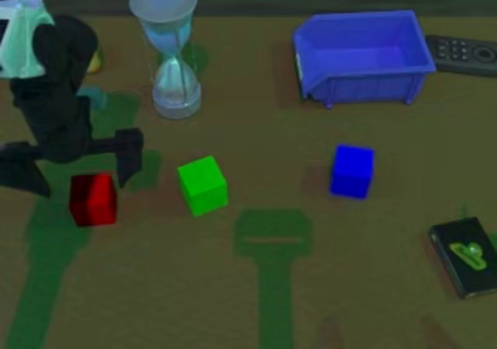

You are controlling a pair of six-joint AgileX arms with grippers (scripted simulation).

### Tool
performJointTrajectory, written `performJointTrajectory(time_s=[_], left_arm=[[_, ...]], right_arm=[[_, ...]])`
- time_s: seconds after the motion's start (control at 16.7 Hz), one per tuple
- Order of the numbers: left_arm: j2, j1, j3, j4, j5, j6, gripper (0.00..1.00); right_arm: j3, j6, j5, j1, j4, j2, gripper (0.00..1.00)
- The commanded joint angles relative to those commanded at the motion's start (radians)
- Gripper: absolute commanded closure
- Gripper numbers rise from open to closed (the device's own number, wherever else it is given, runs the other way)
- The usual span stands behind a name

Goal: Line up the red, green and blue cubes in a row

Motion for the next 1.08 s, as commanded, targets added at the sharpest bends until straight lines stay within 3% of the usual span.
performJointTrajectory(time_s=[0.24, 0.54, 1.08], left_arm=[[0.071, -0.001, -0.070, 0.140, 0.001, 0.000, 0.00], [0.079, -0.001, -0.077, 0.152, 0.001, 0.000, 0.00], [0.079, -0.001, -0.077, 0.152, 0.001, 0.000, 0.68]], right_arm=[[0.000, 0.000, 0.000, 0.000, 0.000, 0.000, 0.00], [0.000, 0.000, 0.000, 0.000, 0.000, 0.000, 0.00], [0.000, 0.000, 0.000, 0.000, 0.000, 0.000, 0.00]])
